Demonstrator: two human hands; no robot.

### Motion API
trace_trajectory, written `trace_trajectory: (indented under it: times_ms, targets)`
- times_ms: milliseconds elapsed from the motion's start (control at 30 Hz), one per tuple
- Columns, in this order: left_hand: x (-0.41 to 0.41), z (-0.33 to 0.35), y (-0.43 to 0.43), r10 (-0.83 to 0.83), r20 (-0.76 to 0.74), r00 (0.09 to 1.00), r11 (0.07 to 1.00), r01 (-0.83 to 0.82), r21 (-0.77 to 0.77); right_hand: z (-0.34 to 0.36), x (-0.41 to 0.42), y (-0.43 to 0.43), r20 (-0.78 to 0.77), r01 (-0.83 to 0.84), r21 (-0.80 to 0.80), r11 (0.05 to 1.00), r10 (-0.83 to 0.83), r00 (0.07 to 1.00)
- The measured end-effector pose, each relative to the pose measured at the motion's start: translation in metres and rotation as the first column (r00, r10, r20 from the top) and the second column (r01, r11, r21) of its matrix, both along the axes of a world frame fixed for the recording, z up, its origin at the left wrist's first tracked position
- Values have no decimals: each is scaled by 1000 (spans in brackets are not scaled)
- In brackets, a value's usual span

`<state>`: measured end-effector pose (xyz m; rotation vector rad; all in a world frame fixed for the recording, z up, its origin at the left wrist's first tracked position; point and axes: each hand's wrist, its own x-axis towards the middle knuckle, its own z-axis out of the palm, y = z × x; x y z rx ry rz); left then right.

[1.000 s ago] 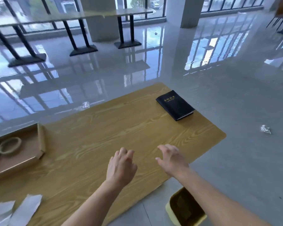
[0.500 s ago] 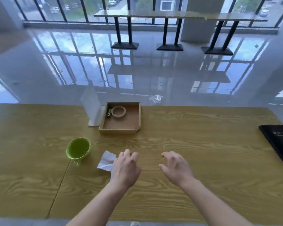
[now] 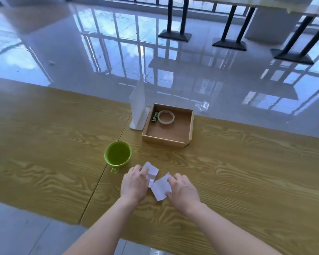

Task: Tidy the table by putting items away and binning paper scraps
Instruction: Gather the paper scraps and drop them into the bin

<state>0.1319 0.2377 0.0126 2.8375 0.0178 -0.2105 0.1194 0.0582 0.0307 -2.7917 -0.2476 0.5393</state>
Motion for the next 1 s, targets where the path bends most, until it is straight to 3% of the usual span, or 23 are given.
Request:
trace_trajectory:
  times_ms: [200,333,667,1000]
  targets:
    - [22,-23,6,-80,-130,988,992,92,91,-26,11,16,18,-9,-78,997,10,1000]
    - [25,-32,6,-120,-97,988,969,138,207,-40,11,20,48,-17,-136,991,24,999]
    - [14,-29,9,-99,31,995,989,95,111,-46,14,0,162,-4,-48,999,11,987]
    - [16,-6,-3,-222,70,973,966,209,153,-25,18,-31,244,114,25,993,-117,963]
